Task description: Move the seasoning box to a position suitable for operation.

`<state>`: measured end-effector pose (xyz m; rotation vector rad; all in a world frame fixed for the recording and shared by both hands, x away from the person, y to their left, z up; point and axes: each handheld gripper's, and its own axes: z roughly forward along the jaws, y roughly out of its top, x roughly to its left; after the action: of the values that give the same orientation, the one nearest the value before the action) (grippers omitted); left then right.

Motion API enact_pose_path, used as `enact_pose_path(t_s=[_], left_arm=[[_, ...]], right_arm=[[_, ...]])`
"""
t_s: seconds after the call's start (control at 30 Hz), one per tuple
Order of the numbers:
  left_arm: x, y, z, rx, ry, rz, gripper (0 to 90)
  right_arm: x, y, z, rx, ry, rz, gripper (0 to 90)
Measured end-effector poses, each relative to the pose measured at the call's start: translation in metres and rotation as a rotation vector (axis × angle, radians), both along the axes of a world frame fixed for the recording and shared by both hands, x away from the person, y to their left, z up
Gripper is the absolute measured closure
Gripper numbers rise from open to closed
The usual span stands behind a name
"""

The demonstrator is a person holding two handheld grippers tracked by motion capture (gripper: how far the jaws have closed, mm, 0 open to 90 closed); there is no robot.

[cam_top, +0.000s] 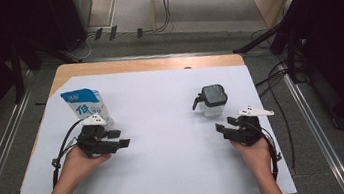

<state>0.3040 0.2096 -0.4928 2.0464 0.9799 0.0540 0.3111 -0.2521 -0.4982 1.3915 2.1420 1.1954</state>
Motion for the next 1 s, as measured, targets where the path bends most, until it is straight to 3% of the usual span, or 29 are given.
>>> enact_pose_path(t_s=[0.27, 0.47, 0.57, 1.0], left_arm=[[0.0018, 0.0003, -0.0029, -0.002, 0.012, -0.022, 43.2], [0.0042, 0.0028, -0.0017, -0.054, 0.009, -0.03, 39.2], [0.0042, 0.0041, 0.0, -0.06, 0.0, -0.016, 38.3], [0.0042, 0.0061, -0.0008, -0.013, -0.009, -0.015, 38.3]], right_arm=[[0.0005, -0.001, -0.0002, 0.007, -0.026, -0.001, 42.2], [0.0044, 0.0016, -0.0035, 0.009, -0.027, -0.014, 35.3], [0.0043, 0.0019, -0.0047, 0.009, -0.014, -0.028, 30.2], [0.004, 0.0044, -0.0031, 0.023, -0.019, -0.066, 27.6]])
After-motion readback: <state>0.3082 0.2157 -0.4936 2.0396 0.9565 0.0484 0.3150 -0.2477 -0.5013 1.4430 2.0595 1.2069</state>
